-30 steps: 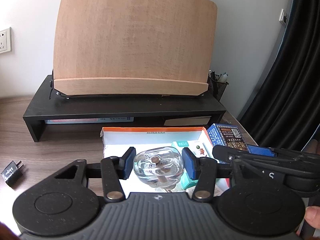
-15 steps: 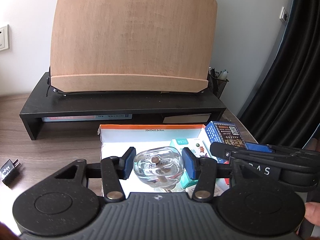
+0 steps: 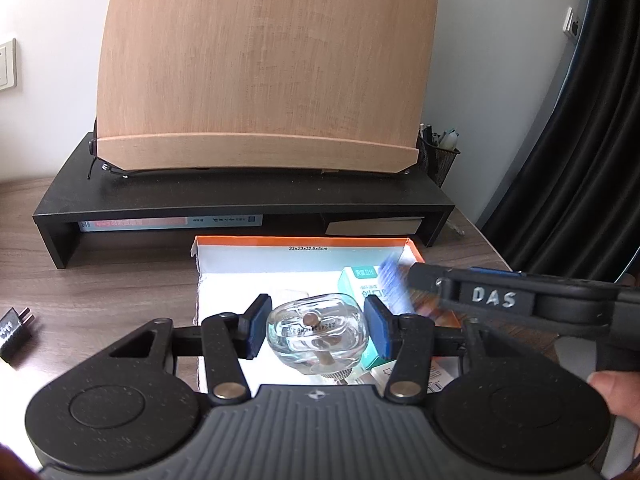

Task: Organize rigid objects
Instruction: 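Lower the card box and glass bottle into the tray and open both tools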

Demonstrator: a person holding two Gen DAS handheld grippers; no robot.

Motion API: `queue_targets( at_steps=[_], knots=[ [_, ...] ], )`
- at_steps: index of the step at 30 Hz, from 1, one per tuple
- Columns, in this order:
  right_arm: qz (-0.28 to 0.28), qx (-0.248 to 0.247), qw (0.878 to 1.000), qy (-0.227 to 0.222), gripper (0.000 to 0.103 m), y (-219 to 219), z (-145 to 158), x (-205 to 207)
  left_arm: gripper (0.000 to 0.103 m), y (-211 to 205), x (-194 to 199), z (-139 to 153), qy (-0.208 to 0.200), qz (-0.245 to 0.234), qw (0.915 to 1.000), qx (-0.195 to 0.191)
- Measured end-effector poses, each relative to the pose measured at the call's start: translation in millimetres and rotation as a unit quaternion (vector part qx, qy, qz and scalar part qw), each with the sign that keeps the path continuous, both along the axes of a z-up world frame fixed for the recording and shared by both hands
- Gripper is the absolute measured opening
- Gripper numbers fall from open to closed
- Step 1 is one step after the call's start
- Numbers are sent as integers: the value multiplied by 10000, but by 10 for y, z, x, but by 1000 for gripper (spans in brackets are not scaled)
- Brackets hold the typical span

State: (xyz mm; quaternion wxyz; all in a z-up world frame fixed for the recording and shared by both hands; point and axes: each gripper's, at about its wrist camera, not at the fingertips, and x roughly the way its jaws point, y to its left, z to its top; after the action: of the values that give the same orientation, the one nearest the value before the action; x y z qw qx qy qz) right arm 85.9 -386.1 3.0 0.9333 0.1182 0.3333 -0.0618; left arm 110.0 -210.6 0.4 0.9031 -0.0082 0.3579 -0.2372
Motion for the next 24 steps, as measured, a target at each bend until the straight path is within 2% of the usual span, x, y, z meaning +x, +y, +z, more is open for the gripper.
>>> queue_targets(
  at_steps=[3, 10, 11, 12, 14, 16, 17, 19, 21, 24],
  knots=[
    [-57, -142, 9999, -58, 76, -32, 52, -119, 51, -22, 30, -20, 48, -26, 10000, -14],
    [-213, -74, 9991, -352, 81, -98, 220, -513, 51, -182, 153, -73, 96, -196, 9997, -63],
    [-169, -25, 9989, -444, 84, -90, 252, -585, 53, -208, 182, -86, 168, -227, 9996, -75],
    [-144, -1, 9984, -540, 87, -70, 282, -655, 61, -222, 201, -91, 240, -246, 9994, -81],
    [-118, 171, 9968, -770, 90, -11, 322, -804, 68, -205, 176, -61, 195, -249, 9995, -98],
    [-62, 562, 9930, -1039, 94, 62, 318, -942, 75, -134, 140, -22, 124, -191, 9997, -124],
    [-60, 784, 9898, -1189, 98, 112, 289, -999, 76, -82, 133, -7, 135, -130, 9997, -142],
    [-49, 1057, 9851, -1356, 99, 234, 215, -1063, 77, 55, 115, 25, 133, 4, 9998, -158],
    [83, 1045, 9846, -1402, 100, 396, 142, -1050, 78, 231, 88, 60, 29, 201, 9998, -15],
    [454, 938, 9857, -1322, 100, 681, 17, -958, 83, 599, 36, 95, -58, 585, 9983, -30]
  ],
)
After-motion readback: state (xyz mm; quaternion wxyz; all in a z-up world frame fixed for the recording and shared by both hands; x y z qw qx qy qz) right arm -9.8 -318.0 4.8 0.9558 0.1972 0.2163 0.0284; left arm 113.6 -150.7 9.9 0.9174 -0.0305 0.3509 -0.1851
